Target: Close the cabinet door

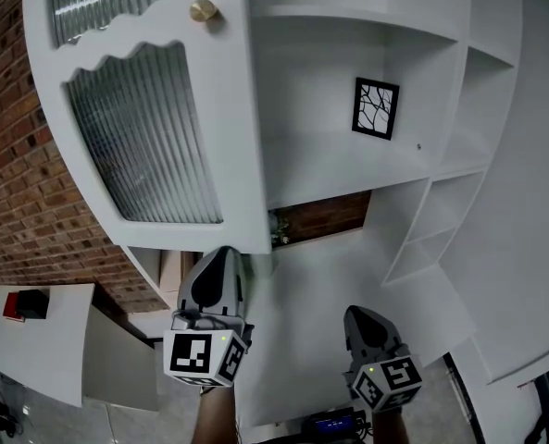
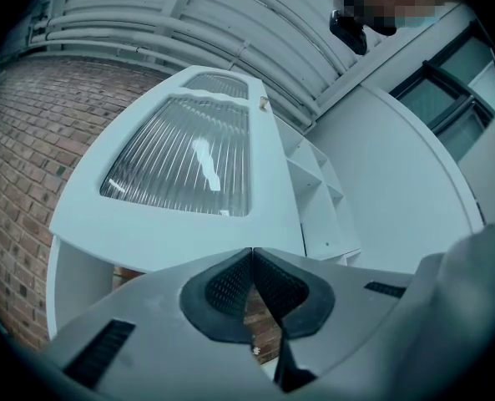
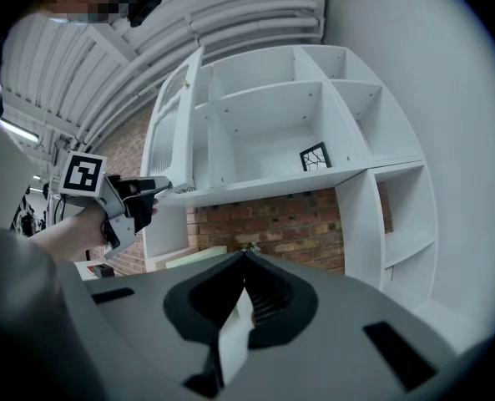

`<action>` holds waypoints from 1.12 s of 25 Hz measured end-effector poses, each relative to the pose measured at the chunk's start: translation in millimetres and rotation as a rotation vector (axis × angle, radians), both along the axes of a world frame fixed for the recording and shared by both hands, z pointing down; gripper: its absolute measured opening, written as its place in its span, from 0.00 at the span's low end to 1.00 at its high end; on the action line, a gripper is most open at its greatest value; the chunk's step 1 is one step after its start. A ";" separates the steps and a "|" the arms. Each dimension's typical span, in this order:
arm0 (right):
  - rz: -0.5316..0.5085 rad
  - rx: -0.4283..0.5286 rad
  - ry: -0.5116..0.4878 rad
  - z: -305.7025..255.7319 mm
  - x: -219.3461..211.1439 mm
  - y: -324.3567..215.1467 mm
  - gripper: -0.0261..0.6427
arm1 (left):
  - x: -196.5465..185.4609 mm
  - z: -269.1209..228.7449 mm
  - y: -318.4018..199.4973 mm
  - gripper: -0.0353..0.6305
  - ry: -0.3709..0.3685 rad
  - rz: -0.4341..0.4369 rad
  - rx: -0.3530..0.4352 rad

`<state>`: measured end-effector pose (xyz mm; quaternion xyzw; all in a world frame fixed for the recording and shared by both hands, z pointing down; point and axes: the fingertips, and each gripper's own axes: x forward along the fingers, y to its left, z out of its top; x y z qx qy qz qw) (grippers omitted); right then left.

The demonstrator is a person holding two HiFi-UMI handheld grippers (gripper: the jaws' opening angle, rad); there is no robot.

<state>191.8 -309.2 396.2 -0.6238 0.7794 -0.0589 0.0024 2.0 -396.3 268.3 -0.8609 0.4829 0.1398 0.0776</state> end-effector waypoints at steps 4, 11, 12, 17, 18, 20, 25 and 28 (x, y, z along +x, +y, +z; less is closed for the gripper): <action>-0.004 -0.012 0.018 -0.7 3.6 -7.8 0.04 | 2.2 -0.3 -10.3 0.07 -0.002 -0.009 -0.001; -0.021 -0.011 0.012 1.5 8.9 -23.8 0.04 | 5.8 -1.7 -23.0 0.07 -0.007 -0.021 0.006; -0.027 -0.011 0.012 1.5 8.3 -26.3 0.04 | 6.2 -1.7 -24.3 0.07 -0.008 -0.022 0.006; -0.035 -0.025 0.020 2.8 11.1 -37.1 0.04 | 8.0 -3.0 -32.5 0.07 -0.011 -0.035 0.010; -0.036 -0.028 0.026 3.2 12.5 -39.4 0.04 | 8.2 -3.5 -34.4 0.07 -0.010 -0.038 0.010; -0.037 -0.031 0.023 4.6 14.4 -42.3 0.04 | 8.1 -4.2 -37.2 0.07 0.005 -0.032 0.002; -0.034 -0.034 0.023 3.0 13.8 -42.0 0.04 | 5.8 -4.5 -37.7 0.07 0.008 -0.026 -0.005; -0.036 -0.032 0.041 2.0 10.7 -36.8 0.04 | 4.2 -2.7 -31.8 0.07 0.002 -0.020 -0.018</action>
